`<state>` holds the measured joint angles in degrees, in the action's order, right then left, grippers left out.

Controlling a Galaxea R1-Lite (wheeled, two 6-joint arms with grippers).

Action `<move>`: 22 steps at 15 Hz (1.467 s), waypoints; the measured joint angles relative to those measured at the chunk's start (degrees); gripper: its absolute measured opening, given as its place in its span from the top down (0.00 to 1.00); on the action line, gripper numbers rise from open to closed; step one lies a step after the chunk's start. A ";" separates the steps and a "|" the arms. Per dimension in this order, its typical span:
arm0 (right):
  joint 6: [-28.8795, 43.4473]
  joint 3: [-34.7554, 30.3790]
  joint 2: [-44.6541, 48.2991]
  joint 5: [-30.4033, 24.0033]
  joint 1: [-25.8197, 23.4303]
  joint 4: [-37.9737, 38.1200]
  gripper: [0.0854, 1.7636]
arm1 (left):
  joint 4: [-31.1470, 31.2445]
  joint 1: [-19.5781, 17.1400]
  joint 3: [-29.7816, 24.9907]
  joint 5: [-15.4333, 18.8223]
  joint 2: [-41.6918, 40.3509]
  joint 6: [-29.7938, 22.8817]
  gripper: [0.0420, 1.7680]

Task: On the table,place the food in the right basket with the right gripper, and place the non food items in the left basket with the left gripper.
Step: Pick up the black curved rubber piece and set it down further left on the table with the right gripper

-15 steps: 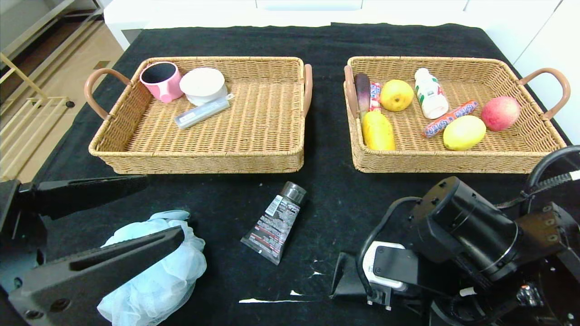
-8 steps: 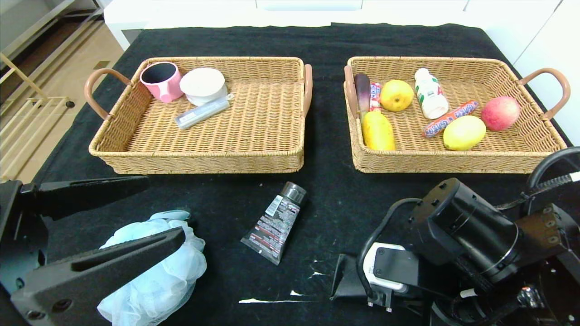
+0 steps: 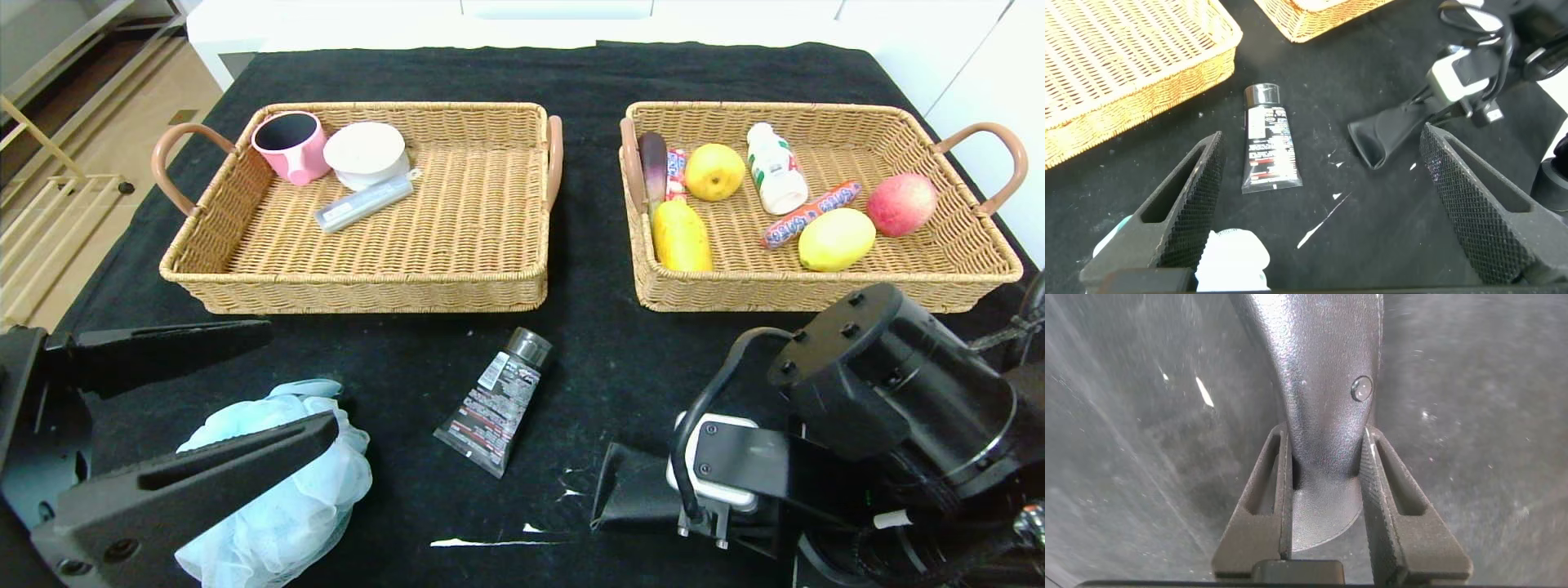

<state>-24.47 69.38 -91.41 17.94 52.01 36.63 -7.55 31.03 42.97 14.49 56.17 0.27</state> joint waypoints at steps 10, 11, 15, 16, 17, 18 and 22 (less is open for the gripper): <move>37.55 15.08 -5.84 -7.06 2.76 -0.34 0.73 | -0.13 0.00 0.18 -0.02 -0.13 -0.02 0.03; 40.73 16.32 -6.66 -7.80 2.86 -0.33 0.73 | -0.13 0.01 0.18 0.00 -0.15 0.00 0.03; 53.41 20.72 -8.46 -11.72 2.99 -0.44 0.74 | -0.13 0.01 0.18 0.00 -0.13 0.00 0.03; 55.88 21.31 -8.62 -12.21 2.99 -0.45 0.74 | -0.09 0.00 0.18 0.00 -0.06 -0.02 0.03; 58.45 21.69 -8.73 -12.47 2.82 -0.45 0.74 | -0.06 0.00 0.18 0.00 -0.02 0.00 0.03; 61.32 21.97 -8.84 -12.54 2.51 -0.59 0.74 | -0.06 0.01 0.16 0.00 0.05 -0.02 0.03; 69.36 22.36 -9.53 -12.54 0.45 -4.66 0.75 | 0.05 0.04 -0.04 0.00 0.27 -0.02 0.03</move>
<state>44.90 91.73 -100.94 5.40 52.46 31.98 -7.50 31.06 42.94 14.49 56.44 0.24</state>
